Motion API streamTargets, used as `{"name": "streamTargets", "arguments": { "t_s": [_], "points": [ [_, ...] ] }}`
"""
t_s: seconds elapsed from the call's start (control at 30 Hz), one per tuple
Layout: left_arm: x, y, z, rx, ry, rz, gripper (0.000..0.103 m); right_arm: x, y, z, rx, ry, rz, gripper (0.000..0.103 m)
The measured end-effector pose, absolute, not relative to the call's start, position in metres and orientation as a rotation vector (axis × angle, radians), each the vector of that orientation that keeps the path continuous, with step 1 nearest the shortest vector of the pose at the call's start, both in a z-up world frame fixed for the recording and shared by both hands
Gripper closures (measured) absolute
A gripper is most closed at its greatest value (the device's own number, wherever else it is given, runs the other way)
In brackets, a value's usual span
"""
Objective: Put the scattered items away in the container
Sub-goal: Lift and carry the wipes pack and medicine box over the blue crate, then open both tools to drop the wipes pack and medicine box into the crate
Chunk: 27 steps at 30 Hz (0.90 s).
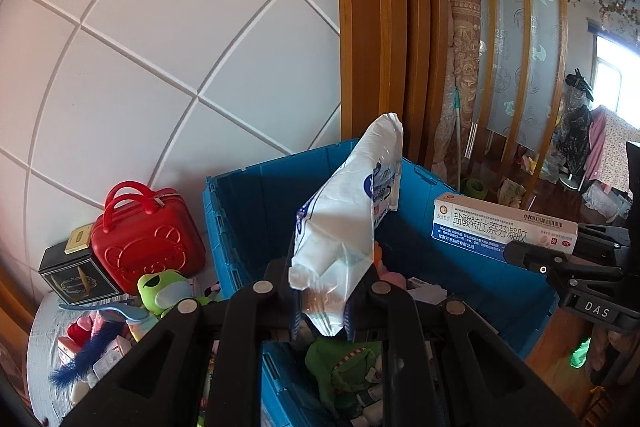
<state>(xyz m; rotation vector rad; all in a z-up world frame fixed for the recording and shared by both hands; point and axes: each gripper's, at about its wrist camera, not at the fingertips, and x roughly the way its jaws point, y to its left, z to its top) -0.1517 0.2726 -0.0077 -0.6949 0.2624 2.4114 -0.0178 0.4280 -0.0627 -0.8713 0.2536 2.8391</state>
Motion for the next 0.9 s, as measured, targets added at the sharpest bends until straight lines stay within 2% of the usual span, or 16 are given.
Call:
{"name": "streamTargets", "arguments": {
  "t_s": [0.7,0.73,0.77,0.8,0.83,0.87,0.9],
  "points": [
    [-0.167,0.312,-0.007,-0.718,0.303,2.363,0.088,-0.025,0.466,-0.073,-0.871,0.302,2.788,0.081],
    [-0.169,0.314,-0.009,-0.74,0.31,2.355,0.085,-0.026,0.465,-0.074,-0.876,0.293,2.789,0.079],
    [-0.171,0.314,-0.011,-0.757,0.316,2.361,0.076,-0.028,0.464,-0.075,-0.889,0.278,2.787,0.077],
    [-0.173,0.313,-0.012,-0.768,0.31,2.38,0.065,-0.031,0.463,-0.077,-0.901,0.264,2.78,0.055],
    [-0.174,0.31,-0.013,-0.777,0.292,2.391,0.035,-0.032,0.463,-0.078,-0.898,0.259,2.773,0.011],
    [-0.175,0.306,-0.013,-0.78,0.265,2.405,0.012,-0.031,0.462,-0.079,-0.886,0.26,2.774,0.001],
    [-0.175,0.301,-0.012,-0.772,0.238,2.427,0.007,-0.031,0.462,-0.079,-0.879,0.258,2.776,0.002]
  ]
}}
